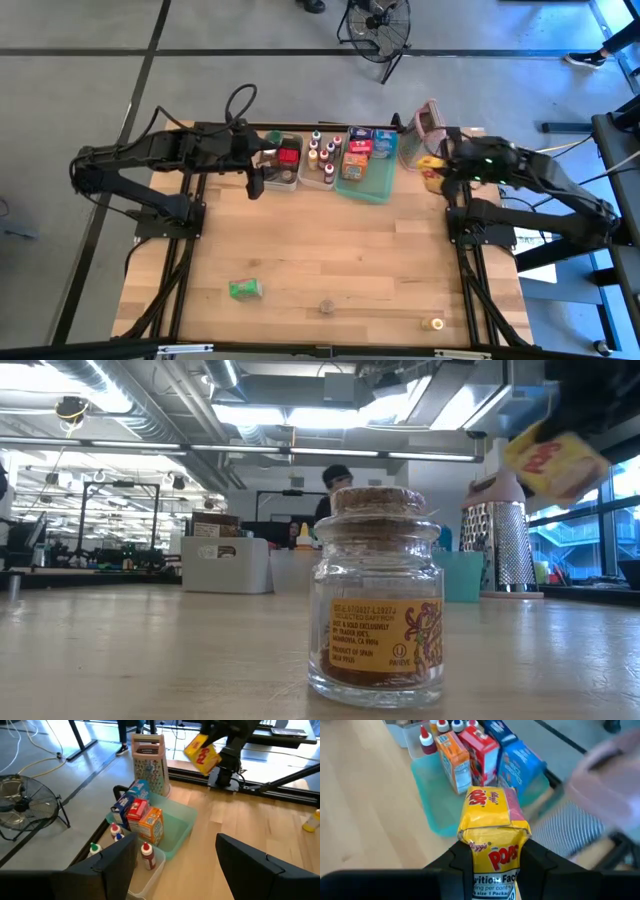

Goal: Pick & Place Kitchen Items
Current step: Put the yellow cereal box into the green bin

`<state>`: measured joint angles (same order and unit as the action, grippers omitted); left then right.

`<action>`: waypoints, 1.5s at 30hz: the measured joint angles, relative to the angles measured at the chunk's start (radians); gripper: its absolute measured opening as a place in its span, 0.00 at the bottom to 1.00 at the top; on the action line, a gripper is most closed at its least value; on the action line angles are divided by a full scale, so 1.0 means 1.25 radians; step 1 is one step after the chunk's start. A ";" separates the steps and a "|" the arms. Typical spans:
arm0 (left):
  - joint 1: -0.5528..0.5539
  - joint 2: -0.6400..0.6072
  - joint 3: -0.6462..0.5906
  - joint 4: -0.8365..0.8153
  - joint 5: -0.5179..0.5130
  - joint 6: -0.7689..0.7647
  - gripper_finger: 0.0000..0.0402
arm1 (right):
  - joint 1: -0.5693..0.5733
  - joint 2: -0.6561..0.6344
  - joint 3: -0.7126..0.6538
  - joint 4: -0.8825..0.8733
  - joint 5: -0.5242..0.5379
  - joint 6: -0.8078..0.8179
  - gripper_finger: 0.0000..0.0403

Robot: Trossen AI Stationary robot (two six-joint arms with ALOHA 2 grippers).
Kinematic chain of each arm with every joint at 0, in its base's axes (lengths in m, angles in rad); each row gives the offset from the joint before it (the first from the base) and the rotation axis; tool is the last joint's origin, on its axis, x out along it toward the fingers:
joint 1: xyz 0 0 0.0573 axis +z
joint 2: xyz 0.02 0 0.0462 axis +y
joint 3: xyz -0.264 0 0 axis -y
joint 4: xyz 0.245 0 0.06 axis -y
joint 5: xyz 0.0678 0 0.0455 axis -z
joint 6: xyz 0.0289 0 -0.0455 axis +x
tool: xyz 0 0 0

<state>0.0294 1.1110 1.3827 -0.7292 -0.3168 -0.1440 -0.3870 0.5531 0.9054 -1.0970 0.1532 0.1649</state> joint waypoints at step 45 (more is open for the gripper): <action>0.031 0.000 0.000 0.000 0.025 0.003 0.65 | 0.000 0.059 -0.473 0.942 -0.081 0.049 0.27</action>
<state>0.0677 1.1110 1.3827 -0.7296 -0.2852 -0.1408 -0.3876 0.6266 0.3141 0.0799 0.0517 0.2266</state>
